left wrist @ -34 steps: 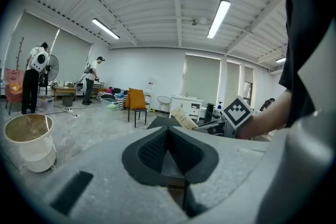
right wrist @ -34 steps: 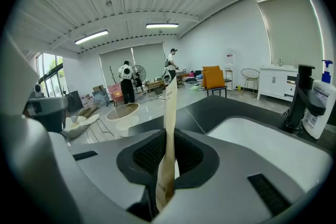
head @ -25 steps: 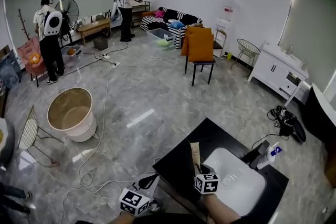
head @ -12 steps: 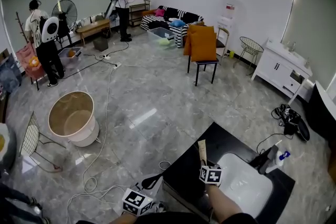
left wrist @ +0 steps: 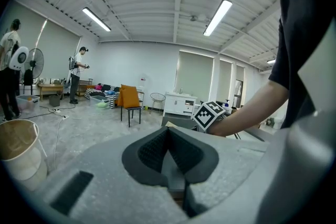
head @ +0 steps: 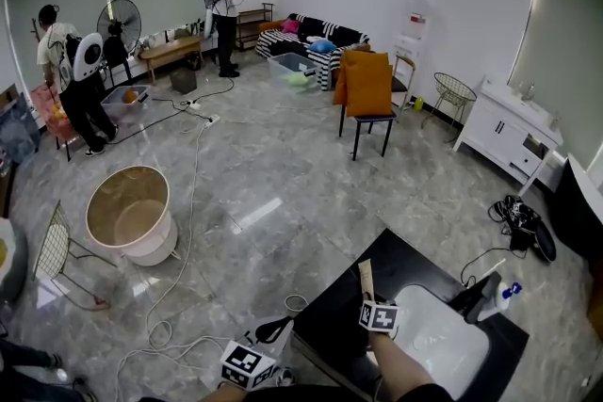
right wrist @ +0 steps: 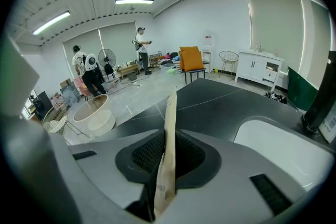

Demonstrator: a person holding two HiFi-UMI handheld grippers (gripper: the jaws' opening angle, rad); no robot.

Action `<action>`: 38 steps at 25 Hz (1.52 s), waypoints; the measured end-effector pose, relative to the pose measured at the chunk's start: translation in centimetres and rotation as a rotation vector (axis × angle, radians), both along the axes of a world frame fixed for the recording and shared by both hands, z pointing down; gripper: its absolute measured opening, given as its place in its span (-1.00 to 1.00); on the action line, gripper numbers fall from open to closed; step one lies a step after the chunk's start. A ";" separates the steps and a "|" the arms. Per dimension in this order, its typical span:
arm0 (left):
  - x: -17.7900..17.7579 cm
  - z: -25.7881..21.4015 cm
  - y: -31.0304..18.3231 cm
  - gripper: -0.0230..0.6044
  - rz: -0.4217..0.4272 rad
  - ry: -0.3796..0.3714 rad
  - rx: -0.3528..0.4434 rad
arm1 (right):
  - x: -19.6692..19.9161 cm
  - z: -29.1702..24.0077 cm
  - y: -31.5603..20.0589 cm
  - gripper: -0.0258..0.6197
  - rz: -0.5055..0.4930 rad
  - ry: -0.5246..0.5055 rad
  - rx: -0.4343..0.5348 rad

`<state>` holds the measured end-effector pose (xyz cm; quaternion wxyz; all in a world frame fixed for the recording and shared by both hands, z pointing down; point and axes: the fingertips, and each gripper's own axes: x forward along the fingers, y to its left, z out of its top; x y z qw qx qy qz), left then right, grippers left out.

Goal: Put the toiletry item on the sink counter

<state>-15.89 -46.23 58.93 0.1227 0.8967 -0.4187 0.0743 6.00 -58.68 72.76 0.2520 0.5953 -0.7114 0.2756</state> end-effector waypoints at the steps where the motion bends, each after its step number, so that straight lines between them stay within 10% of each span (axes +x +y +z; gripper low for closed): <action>1: -0.1 0.0 0.0 -0.92 -0.002 -0.001 0.000 | -0.1 0.0 -0.1 -0.72 0.000 -0.005 0.004; 14: 1.4 0.1 1.1 -0.92 -0.024 -0.014 -0.001 | 0.2 -2.5 0.9 -0.28 -0.036 -0.059 0.086; 27: 5.0 -1.3 4.9 -0.92 -0.061 -0.021 0.046 | 0.2 -10.0 6.9 -0.92 -0.145 -0.142 0.296; 38: 8.3 -2.0 11.4 -0.92 -0.118 -0.019 0.065 | 1.3 -13.6 16.3 -0.92 -0.251 -0.218 0.379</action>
